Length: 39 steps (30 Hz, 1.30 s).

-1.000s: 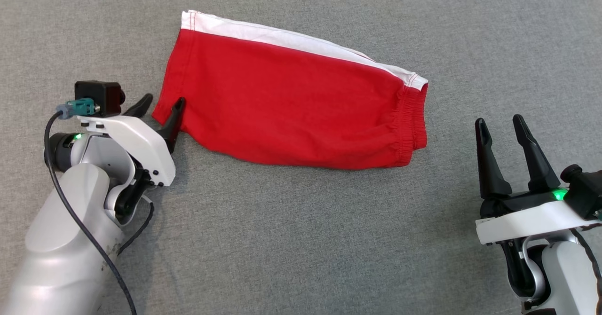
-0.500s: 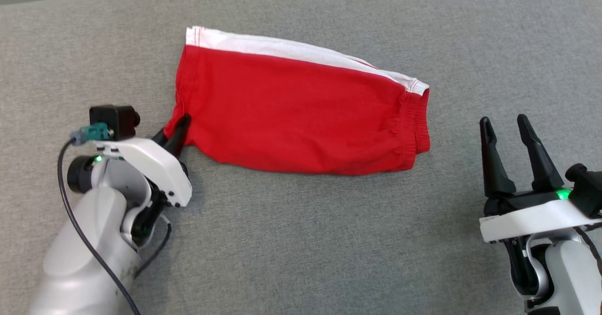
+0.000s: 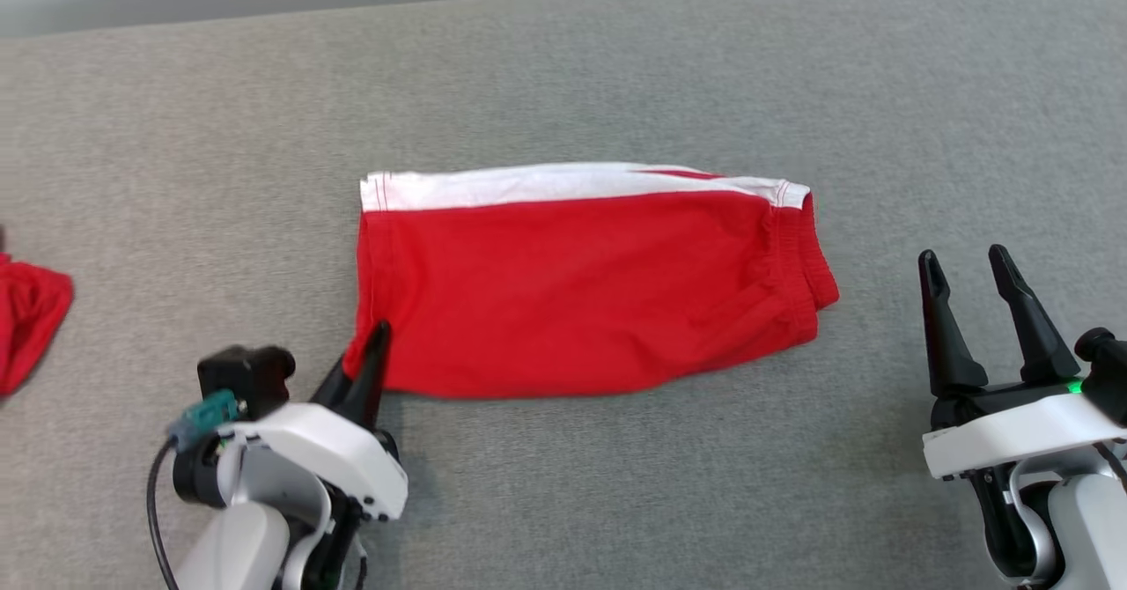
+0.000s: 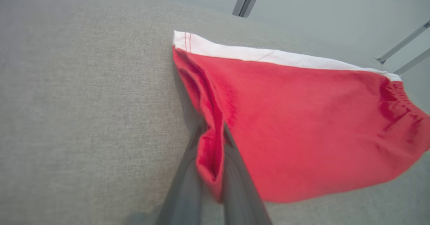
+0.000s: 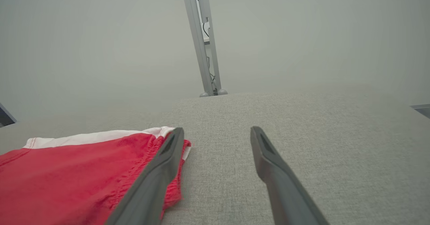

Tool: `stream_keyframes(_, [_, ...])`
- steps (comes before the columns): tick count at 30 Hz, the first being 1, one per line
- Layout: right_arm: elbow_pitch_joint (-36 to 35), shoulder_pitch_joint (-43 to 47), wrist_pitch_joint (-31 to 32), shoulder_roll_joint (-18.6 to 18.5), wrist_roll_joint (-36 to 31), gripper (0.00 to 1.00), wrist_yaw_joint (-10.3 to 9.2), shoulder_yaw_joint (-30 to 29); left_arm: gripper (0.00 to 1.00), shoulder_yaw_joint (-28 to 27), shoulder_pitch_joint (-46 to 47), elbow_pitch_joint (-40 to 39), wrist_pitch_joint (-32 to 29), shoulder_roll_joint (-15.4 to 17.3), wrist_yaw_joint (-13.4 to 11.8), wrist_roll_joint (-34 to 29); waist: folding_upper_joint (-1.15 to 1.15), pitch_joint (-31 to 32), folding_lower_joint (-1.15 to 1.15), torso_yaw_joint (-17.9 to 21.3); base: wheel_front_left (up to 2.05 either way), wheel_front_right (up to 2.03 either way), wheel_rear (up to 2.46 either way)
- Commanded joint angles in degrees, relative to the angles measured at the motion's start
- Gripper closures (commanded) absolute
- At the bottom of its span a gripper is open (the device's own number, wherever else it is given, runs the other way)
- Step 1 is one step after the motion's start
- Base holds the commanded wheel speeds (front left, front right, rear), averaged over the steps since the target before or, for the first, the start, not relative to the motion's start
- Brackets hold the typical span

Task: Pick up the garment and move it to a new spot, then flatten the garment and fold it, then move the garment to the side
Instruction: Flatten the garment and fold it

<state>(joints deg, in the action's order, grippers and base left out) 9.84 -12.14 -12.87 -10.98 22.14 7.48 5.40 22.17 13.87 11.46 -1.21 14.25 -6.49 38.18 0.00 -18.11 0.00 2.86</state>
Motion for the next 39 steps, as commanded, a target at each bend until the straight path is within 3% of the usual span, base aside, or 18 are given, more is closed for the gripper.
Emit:
stream_keyframes(1, [-0.5,0.6,0.4,-0.3,-0.3,0.0,0.02,-0.2,1.0,-0.1,-0.7,-0.8,-0.2,0.4,-0.5,0.1,0.0,0.7,0.0,-0.9,0.0,0.0,0.0])
stream_keyframes(5, [-1.1,0.8,1.5,-0.5,-0.4,0.0,0.02,-0.2,1.0,0.6,-3.0,-2.8,-1.2,0.6,-1.8,-0.1,0.0,1.2,0.0,-1.5,0.0,0.0,0.0])
stream_keyframes(6, [-1.2,0.9,1.8,-0.4,-0.5,0.0,0.02,-0.2,0.71,0.9,-3.6,-3.0,-1.5,0.5,-1.9,-0.2,0.0,1.3,0.0,-1.5,0.0,0.0,0.0])
stream_keyframes(7, [-1.3,1.0,1.9,-0.4,-0.5,0.0,0.02,-0.1,0.0,0.8,-3.9,-3.5,-1.0,0.1,-2.3,-0.2,0.0,1.5,0.0,-1.5,0.0,0.0,0.0])
stream_keyframes(13, [-1.8,1.2,2.8,-0.4,-1.6,0.0,0.02,0.4,0.0,-1.2,-3.4,-6.0,5.6,-0.2,-5.6,-3.2,0.0,2.4,0.0,-1.0,0.0,0.0,0.0])
stream_keyframes(20, [-2.0,1.1,2.7,0.4,-3.6,0.0,0.02,-0.2,0.0,-3.0,-1.3,-8.6,14.6,1.6,-6.7,-9.5,0.0,3.4,0.0,-0.8,0.0,0.0,0.0])
stream_keyframes(28, [-1.6,2.0,3.3,0.5,-4.6,0.0,0.02,-0.4,0.0,-5.4,-3.4,-7.5,16.2,4.1,-5.9,-13.1,0.0,5.0,0.0,-0.6,0.0,0.0,0.0])
stream_keyframes(39, [-1.7,2.3,4.3,0.9,-4.9,0.0,0.03,-0.8,0.0,-7.0,-4.5,-7.2,16.4,3.1,-5.5,-14.2,0.0,5.4,0.0,-1.2,0.0,0.0,0.0])
